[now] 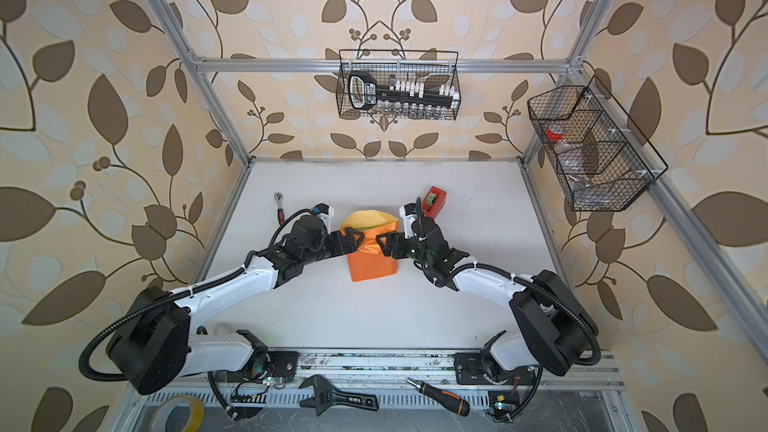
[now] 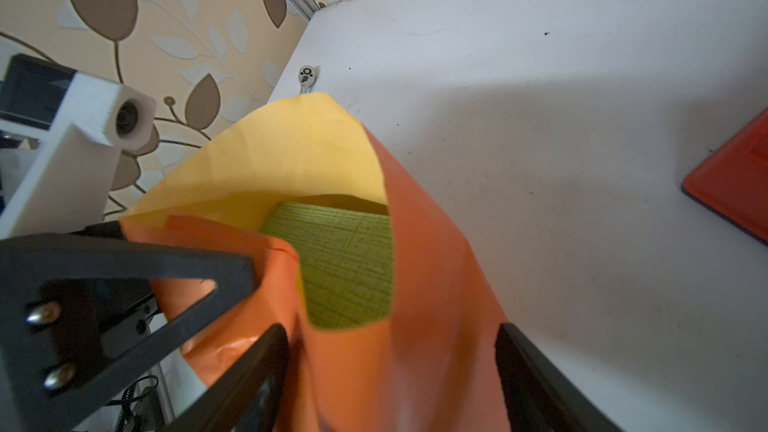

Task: Wrap the gift box in paper

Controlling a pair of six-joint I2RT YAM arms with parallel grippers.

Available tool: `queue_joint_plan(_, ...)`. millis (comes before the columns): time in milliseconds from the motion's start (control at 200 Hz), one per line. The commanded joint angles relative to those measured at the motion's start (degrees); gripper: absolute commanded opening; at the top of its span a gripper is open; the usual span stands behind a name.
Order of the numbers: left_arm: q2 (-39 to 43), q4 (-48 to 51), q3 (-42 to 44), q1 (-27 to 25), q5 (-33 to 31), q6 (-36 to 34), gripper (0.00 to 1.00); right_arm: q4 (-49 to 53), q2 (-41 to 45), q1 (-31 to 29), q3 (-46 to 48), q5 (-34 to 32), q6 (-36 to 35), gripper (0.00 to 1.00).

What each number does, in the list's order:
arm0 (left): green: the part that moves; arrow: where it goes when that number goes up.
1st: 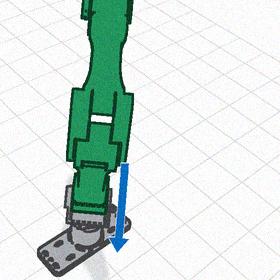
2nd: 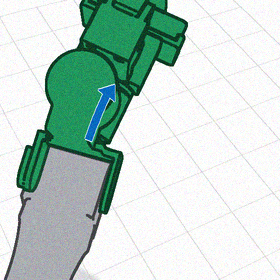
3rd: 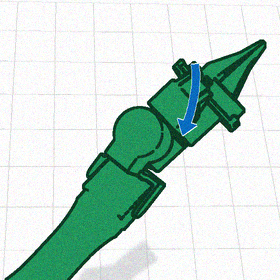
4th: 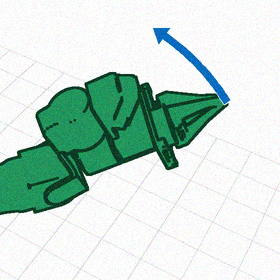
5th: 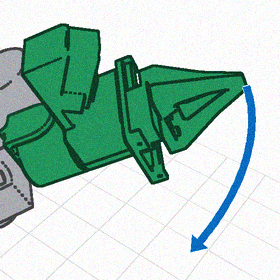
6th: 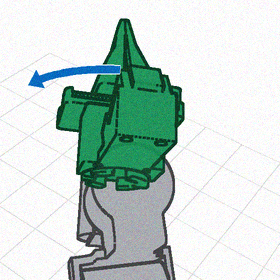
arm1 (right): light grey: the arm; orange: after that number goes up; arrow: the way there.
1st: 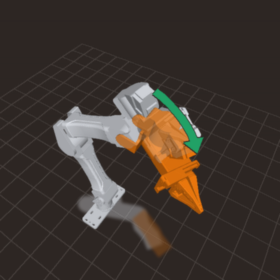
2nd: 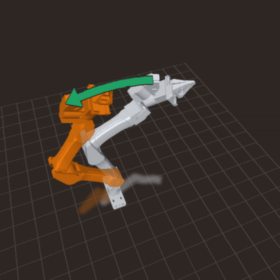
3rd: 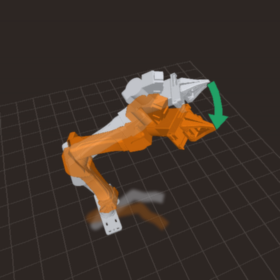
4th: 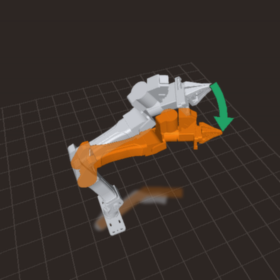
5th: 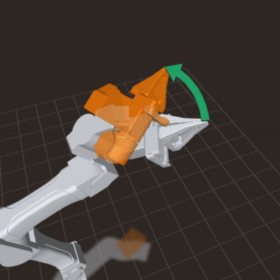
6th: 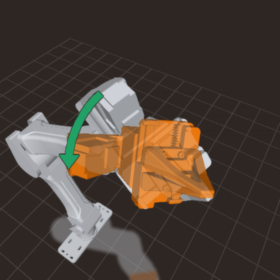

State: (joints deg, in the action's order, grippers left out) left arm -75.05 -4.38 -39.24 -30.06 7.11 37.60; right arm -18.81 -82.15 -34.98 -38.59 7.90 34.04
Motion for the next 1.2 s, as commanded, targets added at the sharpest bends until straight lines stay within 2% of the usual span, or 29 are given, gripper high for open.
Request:
queue_joint_plan(0,-1.89,-0.03,-1.26,0.51,-1.66,-1.38,0.99,1.48,0.59,0.09,2.36,-1.05,-0.78,0.79)
queue_joint_plan(135,-3.43,-1.24,-0.11,0.49,0.09,-1.57,0.98,0.88,0.91,0.34,1.97,-0.45,-0.42,0.78)
queue_joint_plan(475,-2.78,-1.44,0.33,0.46,2.75,-3.46,0.98,3.6,-1.4,0.39,-6.32,1.11,-0.16,0.83)
queue_joint_plan(765,0.56,0.5,-2.41,0.51,3.15,-3.48,0.99,1.94,-3.48,1.84,-0.77,-0.39,-1.33,0.76)
queue_joint_plan(1015,5.79,1.38,1.43,-0.4,2.82,-3.33,0.99,2.29,-2.06,1.84,1.94,-1.67,-1.97,0.71)
queue_joint_plan(1200,5.22,6.32,-0.19,-1.29,-1.46,-6.63,0.87,2.48,-1.48,1.5,1.76,-2.03,-1.92,0.7)
